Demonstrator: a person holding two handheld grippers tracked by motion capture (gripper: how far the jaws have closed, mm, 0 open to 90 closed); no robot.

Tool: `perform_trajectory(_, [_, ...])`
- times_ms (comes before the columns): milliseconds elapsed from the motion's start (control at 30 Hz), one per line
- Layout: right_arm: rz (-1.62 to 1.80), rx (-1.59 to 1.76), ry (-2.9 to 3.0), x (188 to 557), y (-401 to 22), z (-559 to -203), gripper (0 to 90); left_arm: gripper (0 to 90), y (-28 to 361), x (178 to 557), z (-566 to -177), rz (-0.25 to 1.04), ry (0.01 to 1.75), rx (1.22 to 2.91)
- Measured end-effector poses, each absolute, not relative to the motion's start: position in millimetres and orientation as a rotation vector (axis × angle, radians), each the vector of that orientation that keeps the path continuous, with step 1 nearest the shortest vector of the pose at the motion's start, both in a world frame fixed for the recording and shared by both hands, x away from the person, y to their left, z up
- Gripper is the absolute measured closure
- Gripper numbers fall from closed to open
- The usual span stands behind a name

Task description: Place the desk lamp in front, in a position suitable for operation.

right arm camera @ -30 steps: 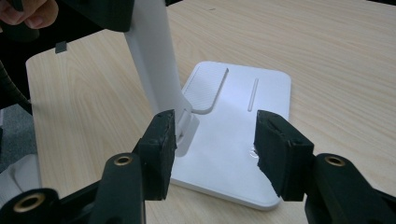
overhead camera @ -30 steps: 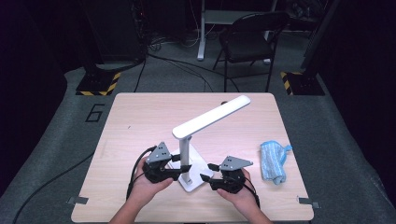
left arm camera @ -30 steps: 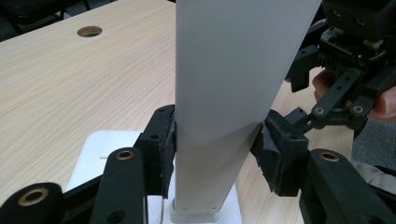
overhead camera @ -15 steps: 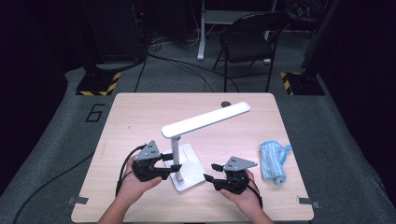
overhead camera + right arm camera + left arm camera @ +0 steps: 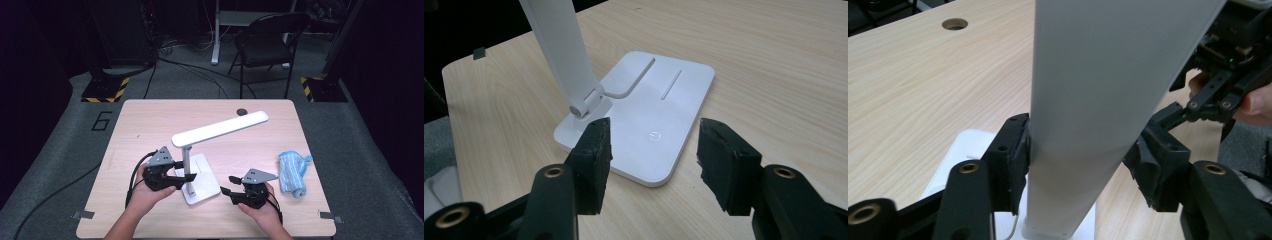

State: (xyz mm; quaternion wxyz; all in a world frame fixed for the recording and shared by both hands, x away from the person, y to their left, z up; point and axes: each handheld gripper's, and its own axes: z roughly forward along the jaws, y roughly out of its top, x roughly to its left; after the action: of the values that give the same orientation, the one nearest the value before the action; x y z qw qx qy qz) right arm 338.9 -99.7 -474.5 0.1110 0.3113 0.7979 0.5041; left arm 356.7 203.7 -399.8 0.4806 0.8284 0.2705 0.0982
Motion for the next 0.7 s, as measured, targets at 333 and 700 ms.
perform_trajectory(333, [1.486,0.944,2.316,339,-109,-476,47.1,38.8,200,357,-391,0.266,0.634,1.976])
perform_trajectory(700, [1.450,0.966,2.297,341,-125,-478,47.2,51.0,203,356,-390,0.302,0.621,1.990])
